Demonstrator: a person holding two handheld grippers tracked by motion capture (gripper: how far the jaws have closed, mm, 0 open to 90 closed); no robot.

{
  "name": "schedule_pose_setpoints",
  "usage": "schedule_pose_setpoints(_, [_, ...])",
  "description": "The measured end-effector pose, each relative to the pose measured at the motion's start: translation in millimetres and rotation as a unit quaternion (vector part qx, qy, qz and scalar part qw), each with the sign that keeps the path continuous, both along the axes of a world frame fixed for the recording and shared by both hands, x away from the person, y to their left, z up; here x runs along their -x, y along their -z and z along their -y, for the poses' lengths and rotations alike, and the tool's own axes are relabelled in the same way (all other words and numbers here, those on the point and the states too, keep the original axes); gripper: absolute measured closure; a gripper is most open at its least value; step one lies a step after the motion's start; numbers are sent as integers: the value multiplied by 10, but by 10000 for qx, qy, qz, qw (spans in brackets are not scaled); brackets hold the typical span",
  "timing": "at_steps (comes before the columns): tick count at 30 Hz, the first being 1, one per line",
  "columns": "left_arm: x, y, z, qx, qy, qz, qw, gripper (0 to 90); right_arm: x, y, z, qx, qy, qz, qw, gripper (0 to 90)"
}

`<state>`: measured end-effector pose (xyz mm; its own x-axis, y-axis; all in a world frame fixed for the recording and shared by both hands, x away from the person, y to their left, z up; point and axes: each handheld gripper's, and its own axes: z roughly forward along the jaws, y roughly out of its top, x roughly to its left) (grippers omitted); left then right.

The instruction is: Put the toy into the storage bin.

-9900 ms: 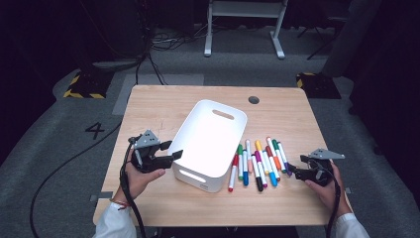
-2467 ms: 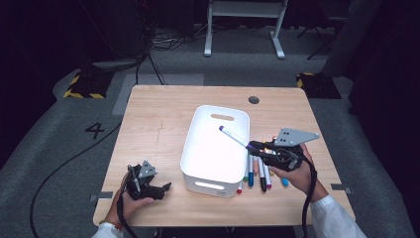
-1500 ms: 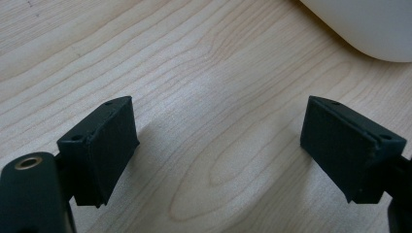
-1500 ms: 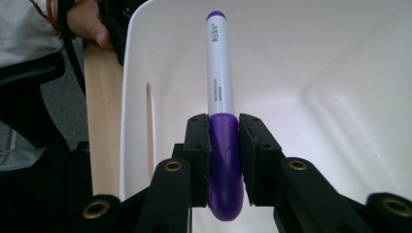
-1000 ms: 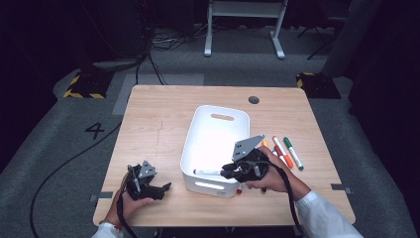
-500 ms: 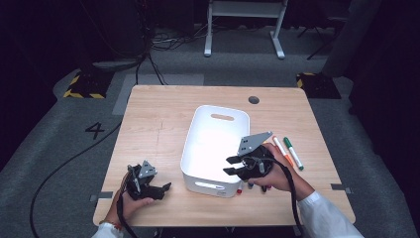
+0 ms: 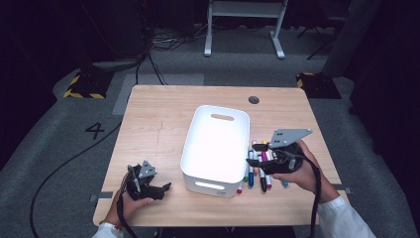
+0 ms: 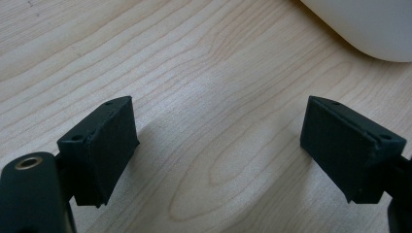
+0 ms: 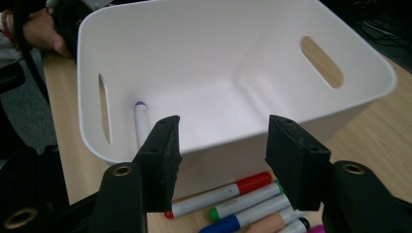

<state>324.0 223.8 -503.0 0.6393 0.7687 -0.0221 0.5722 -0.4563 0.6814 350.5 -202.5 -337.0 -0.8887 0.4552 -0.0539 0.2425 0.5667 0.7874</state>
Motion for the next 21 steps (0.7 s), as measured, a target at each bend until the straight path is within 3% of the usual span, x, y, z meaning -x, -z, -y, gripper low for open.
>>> schedule_pose_setpoints(5, [0,0,1,4,-2,-2,10000,135,16,-2,342,-44,469,139,9988,463])
schedule_pose_setpoints(8, [0,0,1,4,-1,-2,10000,134,11,58,537,67,765,180,9969,463])
schedule_pose_setpoints(14, [0,0,0,3,-1,0,10000,134,-23,274,876,136,1212,88,9925,463])
schedule_pose_setpoints(21, [0,0,0,3,-1,-3,10000,134,-102,565,1200,194,1759,-44,9842,469])
